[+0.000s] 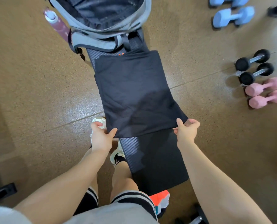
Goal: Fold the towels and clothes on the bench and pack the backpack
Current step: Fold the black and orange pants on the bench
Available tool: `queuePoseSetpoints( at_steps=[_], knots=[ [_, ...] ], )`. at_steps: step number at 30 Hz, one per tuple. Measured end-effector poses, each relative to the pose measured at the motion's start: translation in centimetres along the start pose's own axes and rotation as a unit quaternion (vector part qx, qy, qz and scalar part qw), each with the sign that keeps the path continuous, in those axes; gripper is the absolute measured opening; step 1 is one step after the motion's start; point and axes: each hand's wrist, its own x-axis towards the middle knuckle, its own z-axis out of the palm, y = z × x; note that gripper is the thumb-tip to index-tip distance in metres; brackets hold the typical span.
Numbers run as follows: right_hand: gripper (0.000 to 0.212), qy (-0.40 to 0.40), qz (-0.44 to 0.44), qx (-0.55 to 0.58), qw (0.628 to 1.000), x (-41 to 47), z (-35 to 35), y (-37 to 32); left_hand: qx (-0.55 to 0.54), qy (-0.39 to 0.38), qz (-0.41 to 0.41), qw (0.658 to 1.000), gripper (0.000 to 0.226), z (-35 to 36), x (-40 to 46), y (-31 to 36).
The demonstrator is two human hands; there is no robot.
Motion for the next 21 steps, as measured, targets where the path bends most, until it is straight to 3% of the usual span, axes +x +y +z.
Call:
queuePoseSetpoints(
  at_steps=[4,8,13,15,18,21],
  knots=[
    [0.036,-0.046,-0.097,-0.054,0.993,-2.2,-0.4,-3.6,0.066,-0.022,0.109,0.992,0.023,-3.2,-1.1,3.5],
    [0.016,-0.093,-0.203,-0.14,0.965,-2.3,2.1,-8.2,0.071,-0.056,0.134,0.987,0.014,-5.0,1.4,7.0],
    [0.031,-0.121,-0.191,-0.175,0.958,-0.8,6.0,-12.5,0.079,-0.096,0.13,0.984,0.04,-6.2,5.1,10.8],
    [0.036,-0.127,-0.199,-0.226,0.945,0.0,7.2,-13.8,0.105,-0.084,0.157,0.978,0.036,-6.2,6.9,12.1],
    [0.022,-0.098,-0.237,-0.272,0.928,1.9,8.9,-15.6,0.108,-0.059,0.184,0.975,0.02,-5.7,10.4,14.5],
    [0.019,-0.075,-0.261,-0.306,0.913,4.6,11.1,-17.2,0.129,-0.054,0.199,0.97,0.02,-5.1,15.0,16.6]
  ],
)
